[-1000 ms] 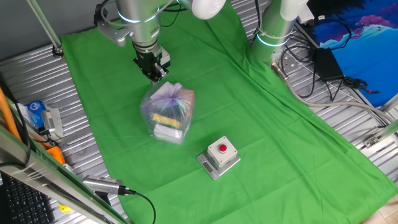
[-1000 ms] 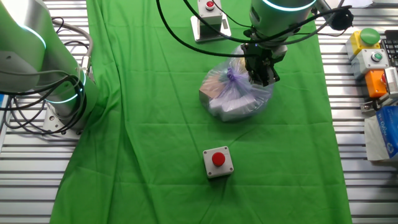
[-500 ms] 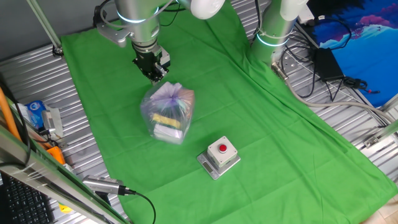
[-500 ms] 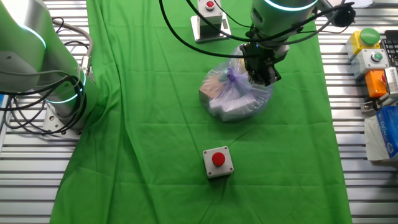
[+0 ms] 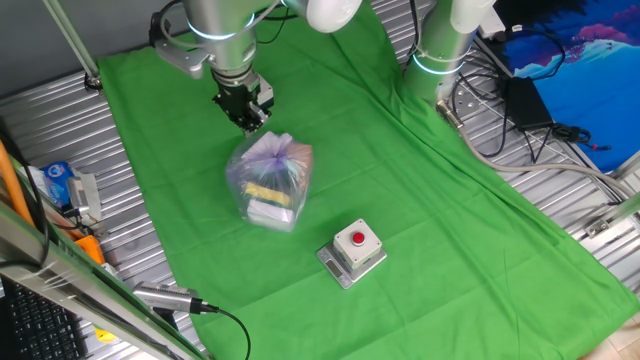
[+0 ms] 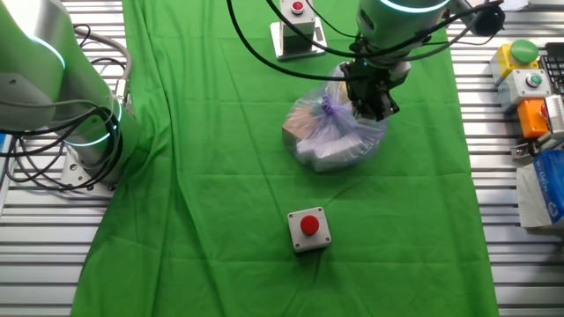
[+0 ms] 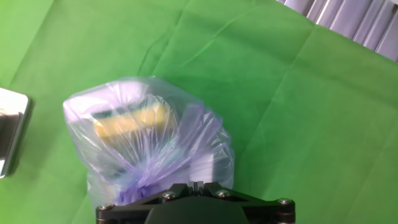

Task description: Pick up a bag of things

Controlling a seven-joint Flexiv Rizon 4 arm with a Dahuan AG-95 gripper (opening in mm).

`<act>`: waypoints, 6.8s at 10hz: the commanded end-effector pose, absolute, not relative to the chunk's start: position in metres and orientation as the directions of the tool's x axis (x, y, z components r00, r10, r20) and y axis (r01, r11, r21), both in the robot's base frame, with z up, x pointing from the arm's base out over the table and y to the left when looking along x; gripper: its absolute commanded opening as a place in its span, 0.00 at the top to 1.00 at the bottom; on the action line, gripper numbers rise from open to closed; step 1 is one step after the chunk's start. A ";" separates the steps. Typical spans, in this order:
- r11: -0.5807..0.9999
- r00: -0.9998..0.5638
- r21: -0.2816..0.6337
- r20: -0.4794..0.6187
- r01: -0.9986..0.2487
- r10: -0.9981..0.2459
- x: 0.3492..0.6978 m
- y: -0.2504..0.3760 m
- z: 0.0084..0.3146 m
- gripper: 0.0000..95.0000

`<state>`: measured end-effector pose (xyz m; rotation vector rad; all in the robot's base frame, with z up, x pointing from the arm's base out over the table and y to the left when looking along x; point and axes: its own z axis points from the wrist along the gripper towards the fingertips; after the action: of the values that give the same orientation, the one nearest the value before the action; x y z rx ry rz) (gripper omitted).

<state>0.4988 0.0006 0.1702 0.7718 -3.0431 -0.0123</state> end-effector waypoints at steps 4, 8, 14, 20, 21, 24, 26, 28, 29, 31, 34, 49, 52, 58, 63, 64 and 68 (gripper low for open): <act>0.900 -0.900 0.001 -0.001 -0.435 -0.435 0.482 0.042 0.168 1.00; 0.910 -0.910 -0.002 -0.002 -0.415 -0.415 0.464 0.053 0.162 1.00; 0.901 -0.901 -0.001 -0.009 -0.434 -0.434 0.457 0.054 0.163 0.60; 0.892 -0.892 0.000 -0.005 -0.453 -0.453 0.457 0.054 0.162 0.60; 0.890 -0.890 0.000 -0.005 -0.456 -0.456 0.457 0.054 0.161 0.60; 0.884 -0.884 0.001 -0.001 -0.468 -0.468 0.457 0.054 0.161 0.60; 0.885 -0.885 0.001 0.001 -0.466 -0.466 0.457 0.054 0.161 0.60; 0.880 -0.880 0.001 0.000 -0.474 -0.474 0.457 0.054 0.161 0.60; 0.883 -0.883 0.000 0.001 -0.470 -0.470 0.457 0.054 0.161 0.60; 0.887 -0.887 -0.001 0.001 -0.462 -0.462 0.457 0.054 0.160 0.60; 0.894 -0.894 -0.004 0.003 -0.449 -0.449 0.457 0.054 0.160 0.60; 0.897 -0.897 -0.001 -0.001 -0.443 -0.443 0.457 0.054 0.160 0.60; 0.896 -0.896 -0.001 -0.001 -0.444 -0.444 0.457 0.054 0.160 0.60; 0.890 -0.890 -0.003 0.000 -0.455 -0.455 0.457 0.054 0.160 0.80; 0.886 -0.886 -0.005 -0.002 -0.463 -0.463 0.457 0.054 0.160 0.80; 0.889 -0.889 -0.006 -0.001 -0.458 -0.458 0.457 0.054 0.160 0.80; 0.890 -0.890 -0.004 -0.002 -0.457 -0.457 0.457 0.054 0.160 0.80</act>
<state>0.4570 0.0538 0.1602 0.7406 -3.0550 0.0070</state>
